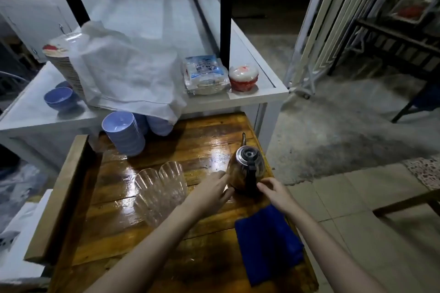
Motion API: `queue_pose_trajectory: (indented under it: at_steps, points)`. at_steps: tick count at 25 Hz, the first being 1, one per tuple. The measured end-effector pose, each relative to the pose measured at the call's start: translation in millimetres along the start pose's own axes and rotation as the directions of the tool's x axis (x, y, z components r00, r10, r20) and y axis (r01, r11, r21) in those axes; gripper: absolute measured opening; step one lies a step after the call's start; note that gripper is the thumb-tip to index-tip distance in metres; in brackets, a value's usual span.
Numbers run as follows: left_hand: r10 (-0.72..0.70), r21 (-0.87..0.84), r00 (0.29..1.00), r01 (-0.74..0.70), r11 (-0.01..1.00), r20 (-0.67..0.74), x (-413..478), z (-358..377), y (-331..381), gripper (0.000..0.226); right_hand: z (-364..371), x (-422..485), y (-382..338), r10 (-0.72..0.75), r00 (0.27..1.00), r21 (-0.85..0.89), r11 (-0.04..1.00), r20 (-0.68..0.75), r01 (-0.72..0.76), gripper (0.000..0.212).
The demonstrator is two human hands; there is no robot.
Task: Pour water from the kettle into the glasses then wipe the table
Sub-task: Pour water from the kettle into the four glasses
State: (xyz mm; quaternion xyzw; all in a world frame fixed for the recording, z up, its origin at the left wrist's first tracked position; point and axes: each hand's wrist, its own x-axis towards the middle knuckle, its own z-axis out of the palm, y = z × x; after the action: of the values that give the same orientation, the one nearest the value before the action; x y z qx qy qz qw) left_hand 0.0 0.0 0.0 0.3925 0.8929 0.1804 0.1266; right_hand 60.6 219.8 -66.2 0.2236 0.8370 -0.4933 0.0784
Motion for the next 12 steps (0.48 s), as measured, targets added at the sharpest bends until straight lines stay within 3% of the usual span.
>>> queue_pose_trajectory:
  at_steps: [7,12]
  points:
    - [0.110,0.072,0.984,-0.101,0.992,-0.142,76,12,2,0.038,-5,22,3,0.044,0.951,0.185,0.977,0.306,-0.105,0.032]
    - [0.227,0.242,0.971,-0.202,0.949,-0.079,115,13,4,0.056,-2,26,4,0.039,0.963,0.241,0.965,0.266,-0.105,0.024]
